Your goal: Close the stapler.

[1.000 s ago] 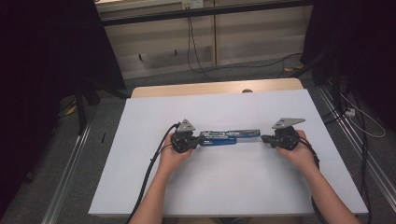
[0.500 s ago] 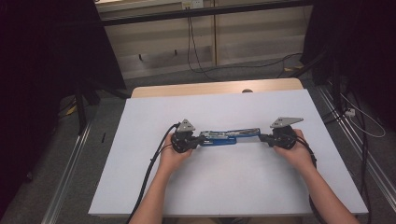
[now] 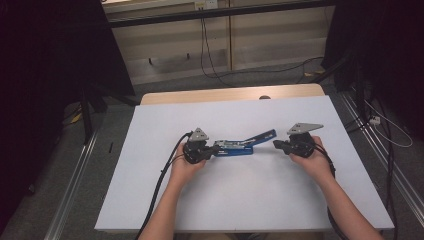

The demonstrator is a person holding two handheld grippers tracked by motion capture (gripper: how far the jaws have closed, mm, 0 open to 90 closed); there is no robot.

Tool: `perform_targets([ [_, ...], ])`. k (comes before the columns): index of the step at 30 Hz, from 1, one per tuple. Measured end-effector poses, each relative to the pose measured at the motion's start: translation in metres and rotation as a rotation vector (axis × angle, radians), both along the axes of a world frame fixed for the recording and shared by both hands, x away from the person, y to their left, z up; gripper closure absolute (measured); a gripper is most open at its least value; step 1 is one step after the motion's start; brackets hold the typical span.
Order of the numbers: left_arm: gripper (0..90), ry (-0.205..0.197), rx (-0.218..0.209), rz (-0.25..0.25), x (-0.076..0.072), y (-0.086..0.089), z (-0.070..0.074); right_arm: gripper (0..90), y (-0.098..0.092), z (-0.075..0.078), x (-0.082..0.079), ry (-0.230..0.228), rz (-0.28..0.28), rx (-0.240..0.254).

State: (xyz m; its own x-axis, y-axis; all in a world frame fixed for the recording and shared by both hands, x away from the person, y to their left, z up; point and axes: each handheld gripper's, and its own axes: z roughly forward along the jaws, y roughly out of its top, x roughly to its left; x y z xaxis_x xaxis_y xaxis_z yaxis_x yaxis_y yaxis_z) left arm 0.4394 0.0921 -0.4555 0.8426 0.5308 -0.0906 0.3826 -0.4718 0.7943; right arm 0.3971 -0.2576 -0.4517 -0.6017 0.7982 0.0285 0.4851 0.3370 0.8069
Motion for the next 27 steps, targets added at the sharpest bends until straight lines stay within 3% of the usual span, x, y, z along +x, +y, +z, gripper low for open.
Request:
perform_targets([
  [10,90.0,0.02,0.021,-0.015,-0.001,0.001,-0.002,90.0,0.012,-0.001,0.002,-0.008,0.036,0.001],
  [15,90.0,0.025,-0.036,-0.016,-0.002,0.006,0.004,90.0,0.014,-0.002,0.001,0.003,0.044,0.028],
  [18,90.0,0.028,-0.041,-0.017,-0.003,0.008,0.005,90.0,0.014,-0.003,-0.001,0.01,0.044,0.047],
  [23,81.6,0.043,-0.083,-0.011,-0.005,0.011,0.009,79.0,0.014,-0.003,-0.004,0.014,0.036,0.068],
  [27,70.7,0.052,-0.086,-0.013,-0.006,0.012,0.011,67.7,0.014,-0.001,-0.007,0.014,0.029,0.089],
])
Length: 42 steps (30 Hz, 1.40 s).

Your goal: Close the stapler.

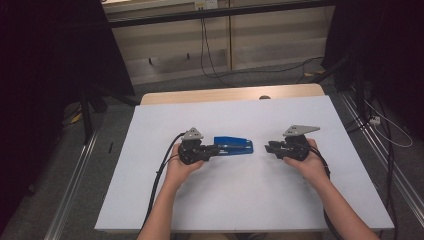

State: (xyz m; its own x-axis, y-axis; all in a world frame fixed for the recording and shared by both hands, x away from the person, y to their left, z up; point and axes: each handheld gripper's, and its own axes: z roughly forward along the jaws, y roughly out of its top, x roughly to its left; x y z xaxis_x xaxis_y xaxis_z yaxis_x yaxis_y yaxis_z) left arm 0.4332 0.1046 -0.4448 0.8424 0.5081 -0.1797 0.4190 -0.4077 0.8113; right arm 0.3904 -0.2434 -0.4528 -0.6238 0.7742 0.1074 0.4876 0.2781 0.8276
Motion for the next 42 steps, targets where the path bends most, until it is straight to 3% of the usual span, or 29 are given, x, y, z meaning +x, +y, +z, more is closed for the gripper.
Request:
perform_targets([
  [4,57.3,0.012,-0.001,0.018,-0.003,0.004,0.004,57.2,0.0,0.003,-0.007,-0.003,-0.001,0.01],
  [13,39.2,-0.032,0.006,0.041,-0.013,0.02,0.011,41.7,-0.005,0.01,-0.026,-0.013,-0.016,0.03],
  [16,35.3,-0.027,-0.002,0.05,-0.015,0.025,0.011,37.6,-0.005,0.01,-0.029,-0.011,-0.024,0.039],
  [21,29.2,-0.032,0.029,0.077,-0.021,0.037,0.012,34.0,-0.006,0.007,-0.037,-0.001,-0.012,0.018],
  [30,22.2,-0.041,0.034,0.114,-0.031,0.054,0.015,29.5,-0.012,0.006,-0.054,-0.002,-0.025,0.007],
  [42,17.8,-0.055,0.048,0.127,-0.041,0.067,0.019,25.1,-0.025,0.005,-0.075,-0.019,-0.043,0.006],
])
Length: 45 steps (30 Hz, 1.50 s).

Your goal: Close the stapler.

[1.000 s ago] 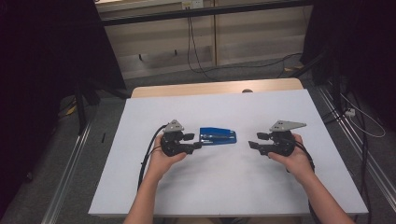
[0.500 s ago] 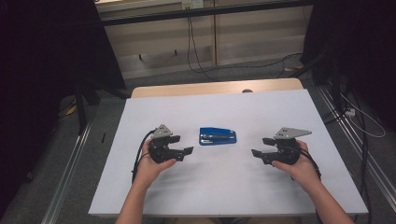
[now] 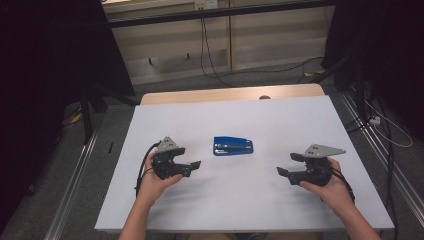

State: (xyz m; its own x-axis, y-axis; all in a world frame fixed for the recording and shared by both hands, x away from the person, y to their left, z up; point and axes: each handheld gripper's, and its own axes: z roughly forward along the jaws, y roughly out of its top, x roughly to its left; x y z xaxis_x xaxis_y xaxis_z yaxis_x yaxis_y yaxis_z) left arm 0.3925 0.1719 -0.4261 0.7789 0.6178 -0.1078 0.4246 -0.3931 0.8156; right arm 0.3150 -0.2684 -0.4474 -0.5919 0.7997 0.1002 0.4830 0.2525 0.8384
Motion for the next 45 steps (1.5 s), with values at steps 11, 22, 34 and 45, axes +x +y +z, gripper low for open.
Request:
perform_targets([
  [11,14.7,-0.02,0.015,0.027,-0.01,0.019,0.001,22.5,-0.006,-0.004,-0.018,0.002,-0.003,-0.01],
  [22,12.7,-0.015,0.025,0.045,-0.02,0.036,-0.002,21.9,-0.008,-0.003,-0.026,-0.006,-0.003,-0.019],
  [34,12.3,-0.013,0.026,0.059,-0.027,0.047,-0.005,21.0,-0.015,-0.005,-0.037,-0.01,-0.012,-0.027],
  [45,11.8,-0.005,0.036,0.072,-0.031,0.057,-0.008,19.8,-0.017,-0.004,-0.038,-0.014,-0.015,-0.021],
])
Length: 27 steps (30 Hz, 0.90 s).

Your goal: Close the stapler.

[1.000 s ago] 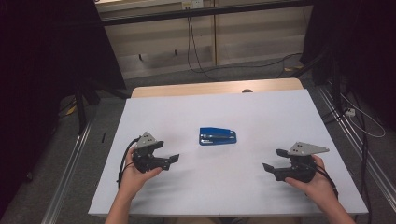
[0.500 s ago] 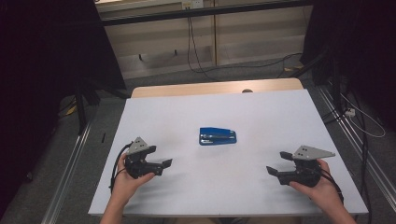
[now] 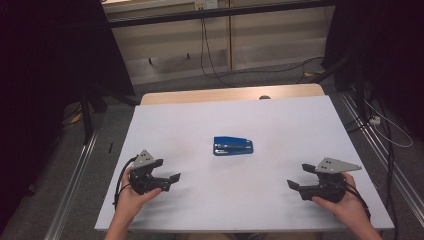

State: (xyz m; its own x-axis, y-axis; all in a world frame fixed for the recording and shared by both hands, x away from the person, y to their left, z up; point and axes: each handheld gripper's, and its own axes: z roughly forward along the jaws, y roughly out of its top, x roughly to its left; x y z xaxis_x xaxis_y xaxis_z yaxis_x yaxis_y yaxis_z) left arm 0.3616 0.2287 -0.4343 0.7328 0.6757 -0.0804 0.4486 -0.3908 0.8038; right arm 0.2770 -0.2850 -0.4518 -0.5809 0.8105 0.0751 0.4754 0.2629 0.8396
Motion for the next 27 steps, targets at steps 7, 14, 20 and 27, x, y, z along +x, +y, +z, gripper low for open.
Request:
perform_targets([
  [7,11.7,-0.002,-0.006,0.011,-0.002,0.005,-0.001,19.7,0.0,0.001,-0.003,-0.007,0.004,-0.004],
  [14,10.8,0.002,-0.009,0.021,-0.005,0.01,-0.002,19.5,-0.001,0.002,-0.005,-0.018,0.001,-0.006],
  [20,10.0,0.001,-0.015,0.026,-0.006,0.013,-0.002,18.9,0.001,0.002,-0.004,-0.02,0.008,-0.018],
  [27,10.0,-0.001,-0.014,0.027,-0.005,0.012,-0.002,18.8,0.001,0.002,-0.004,-0.025,0.008,-0.015],
])
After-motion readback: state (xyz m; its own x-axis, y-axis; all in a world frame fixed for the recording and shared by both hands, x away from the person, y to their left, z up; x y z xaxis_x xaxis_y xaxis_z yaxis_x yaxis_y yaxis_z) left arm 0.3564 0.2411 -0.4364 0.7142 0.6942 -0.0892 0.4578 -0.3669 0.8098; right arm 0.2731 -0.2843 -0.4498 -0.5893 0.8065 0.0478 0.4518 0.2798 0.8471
